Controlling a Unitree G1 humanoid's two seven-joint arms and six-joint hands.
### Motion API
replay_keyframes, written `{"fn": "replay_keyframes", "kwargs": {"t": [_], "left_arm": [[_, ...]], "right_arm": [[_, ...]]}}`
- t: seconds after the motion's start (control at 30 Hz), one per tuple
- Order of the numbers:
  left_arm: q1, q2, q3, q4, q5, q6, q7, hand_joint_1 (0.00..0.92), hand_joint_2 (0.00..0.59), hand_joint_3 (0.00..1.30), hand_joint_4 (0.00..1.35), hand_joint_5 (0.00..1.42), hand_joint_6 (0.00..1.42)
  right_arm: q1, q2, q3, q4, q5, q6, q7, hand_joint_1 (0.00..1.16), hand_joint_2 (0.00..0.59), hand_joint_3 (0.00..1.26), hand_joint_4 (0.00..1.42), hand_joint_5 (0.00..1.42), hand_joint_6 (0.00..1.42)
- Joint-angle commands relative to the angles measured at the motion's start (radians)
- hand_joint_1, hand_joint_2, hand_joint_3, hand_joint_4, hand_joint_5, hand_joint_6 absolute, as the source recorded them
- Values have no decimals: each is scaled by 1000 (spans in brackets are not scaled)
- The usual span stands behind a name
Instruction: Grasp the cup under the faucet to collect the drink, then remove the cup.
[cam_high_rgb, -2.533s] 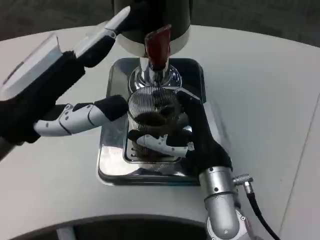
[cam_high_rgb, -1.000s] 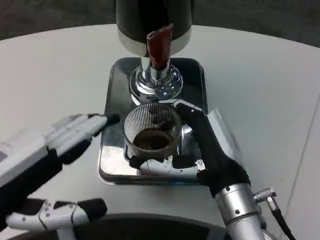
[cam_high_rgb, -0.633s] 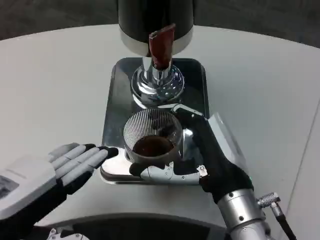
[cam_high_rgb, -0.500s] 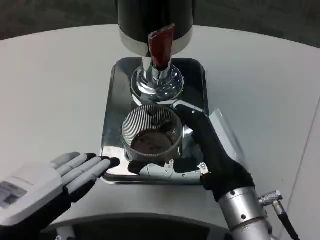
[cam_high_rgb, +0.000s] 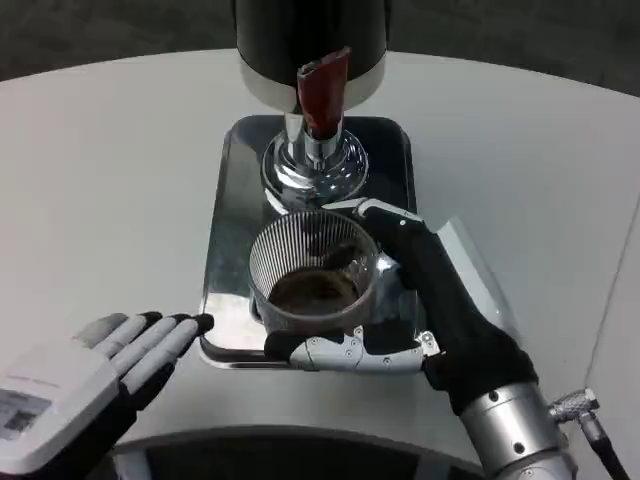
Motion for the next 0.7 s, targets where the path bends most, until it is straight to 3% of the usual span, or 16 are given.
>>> {"fn": "replay_keyframes", "kwargs": {"t": [0.03,0.17,0.3,0.5,0.7], "left_arm": [[26,-17,-17,-23,33,34,18,0,115,0,0,0,0],[35,-9,-27,-39,40,39,14,0,103,0,0,0,0],[55,-13,-32,-65,57,51,10,0,95,0,0,0,0],[86,-44,-42,-97,94,66,35,0,79,0,0,0,0],[88,-61,-41,-91,95,37,98,0,64,0,0,0,0]], "right_arm": [[45,16,34,-73,-3,-1,3,1074,91,711,915,943,1312],[58,16,44,-95,-5,7,12,1074,95,711,915,947,1312],[88,4,65,-174,-24,27,46,1074,97,711,915,949,1312],[144,-10,97,-273,-54,55,95,1073,99,722,922,950,1312],[176,-7,89,-306,-36,71,110,1073,99,725,925,950,1326]]}}
